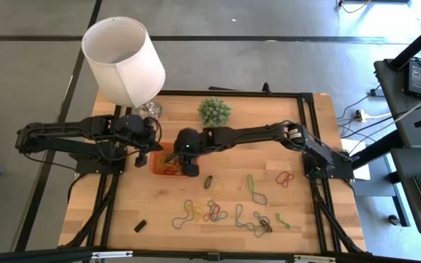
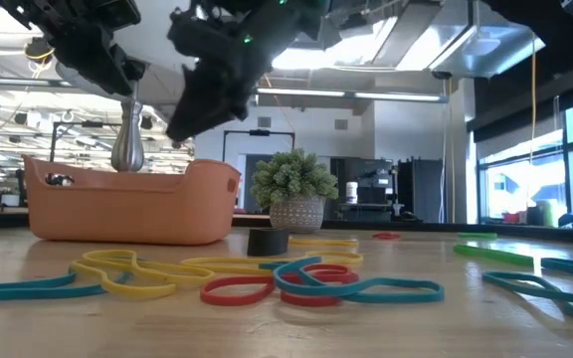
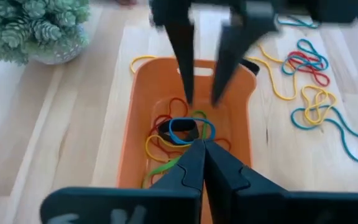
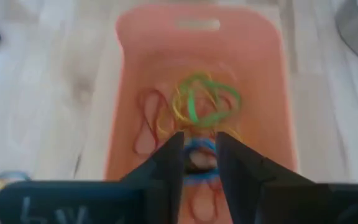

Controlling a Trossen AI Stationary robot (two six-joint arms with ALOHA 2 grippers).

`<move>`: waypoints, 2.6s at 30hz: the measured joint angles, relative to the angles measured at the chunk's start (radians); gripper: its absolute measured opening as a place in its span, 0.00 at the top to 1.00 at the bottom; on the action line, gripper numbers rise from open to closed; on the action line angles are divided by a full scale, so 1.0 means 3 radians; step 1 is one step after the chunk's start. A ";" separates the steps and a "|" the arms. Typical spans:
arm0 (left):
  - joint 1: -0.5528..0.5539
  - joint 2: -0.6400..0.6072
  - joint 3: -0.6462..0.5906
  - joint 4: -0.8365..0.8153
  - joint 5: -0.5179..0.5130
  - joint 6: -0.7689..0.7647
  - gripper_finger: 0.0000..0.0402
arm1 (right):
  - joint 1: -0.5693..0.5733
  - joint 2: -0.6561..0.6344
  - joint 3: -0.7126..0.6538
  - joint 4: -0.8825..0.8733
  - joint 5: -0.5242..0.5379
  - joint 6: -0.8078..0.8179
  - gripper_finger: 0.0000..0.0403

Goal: Pick and place rubber bands into bin
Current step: Put the yellow rubber band into the orange bin

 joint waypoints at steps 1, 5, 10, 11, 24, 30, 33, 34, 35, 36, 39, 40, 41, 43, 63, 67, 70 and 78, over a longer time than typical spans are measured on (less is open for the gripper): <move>-0.0007 0.0019 0.0001 0.0012 -0.0014 0.0001 1.00 | -0.0001 -0.0023 0.0000 -0.0042 0.0010 0.0003 0.78; -0.0095 0.0126 0.0003 0.0019 -0.0161 -0.0144 0.99 | 0.0006 -0.0181 -0.0037 -0.0546 0.0004 0.0001 0.88; -0.0296 0.0420 0.0030 0.0005 -0.0188 -0.0220 1.00 | 0.0004 -0.0624 -0.0690 -0.0528 -0.0083 0.0110 0.99; -0.0353 0.0488 0.0055 0.0017 -0.0227 -0.0231 1.00 | 0.0006 -0.0770 -0.0928 -0.0348 -0.0082 0.0174 0.98; -0.0999 0.1613 0.0845 0.0126 -0.0779 -0.0362 0.99 | 0.0240 -0.2775 -0.3737 0.1109 -0.0057 0.1332 0.98; -0.1302 0.2258 0.1388 0.0027 -0.0923 -0.0724 1.00 | 0.0401 -0.3448 -0.4388 0.1111 -0.0056 0.1497 0.99; -0.1456 0.2561 0.1656 -0.0011 -0.0952 -0.0788 0.99 | 0.0448 -0.3716 -0.4633 0.1116 -0.0056 0.1485 0.99; -0.1507 0.2658 0.1742 -0.0022 -0.0951 -0.0787 0.99 | 0.0458 -0.3791 -0.4709 0.1121 -0.0056 0.1483 0.99; -0.1560 0.2747 0.1822 -0.0045 -0.0951 -0.0788 0.99 | 0.0466 -0.3857 -0.4779 0.1125 -0.0056 0.1483 0.99; -0.1609 0.2833 0.1892 -0.0045 -0.0950 -0.0788 0.99 | 0.0468 -0.3926 -0.4859 0.1121 -0.0054 0.1476 0.98; -0.1754 0.3092 0.2084 -0.0040 -0.0949 -0.0845 1.00 | 0.0468 -0.4093 -0.5050 0.1149 -0.0055 0.1459 0.97; -0.1795 0.3173 0.2143 -0.0048 -0.0949 -0.0898 1.00 | 0.0468 -0.4143 -0.5110 0.1147 -0.0055 0.1460 0.97; -0.1828 0.3259 0.2199 -0.0040 -0.0951 -0.0977 1.00 | 0.0468 -0.4185 -0.5158 0.1145 -0.0055 0.1464 0.97; -0.1894 0.3413 0.2285 -0.0041 -0.0939 -0.1206 0.99 | 0.0468 -0.4251 -0.5249 0.1170 -0.0055 0.1482 0.98; -0.2094 0.4152 0.2441 0.0093 -0.0628 -0.1487 0.67 | 0.0470 -0.4383 -0.5360 0.1229 -0.0056 0.1475 0.97; -0.2115 0.4235 0.2441 0.0135 -0.0549 -0.1412 0.68 | 0.0470 -0.4383 -0.5360 0.1229 -0.0057 0.1478 0.97; -0.2121 0.4277 0.2441 0.0154 -0.0572 -0.1330 0.70 | 0.0470 -0.4383 -0.5360 0.1230 -0.0057 0.1476 0.97; -0.2139 0.4441 0.2444 0.0214 -0.0505 -0.1140 0.76 | 0.0470 -0.4382 -0.5360 0.1228 -0.0057 0.1474 0.97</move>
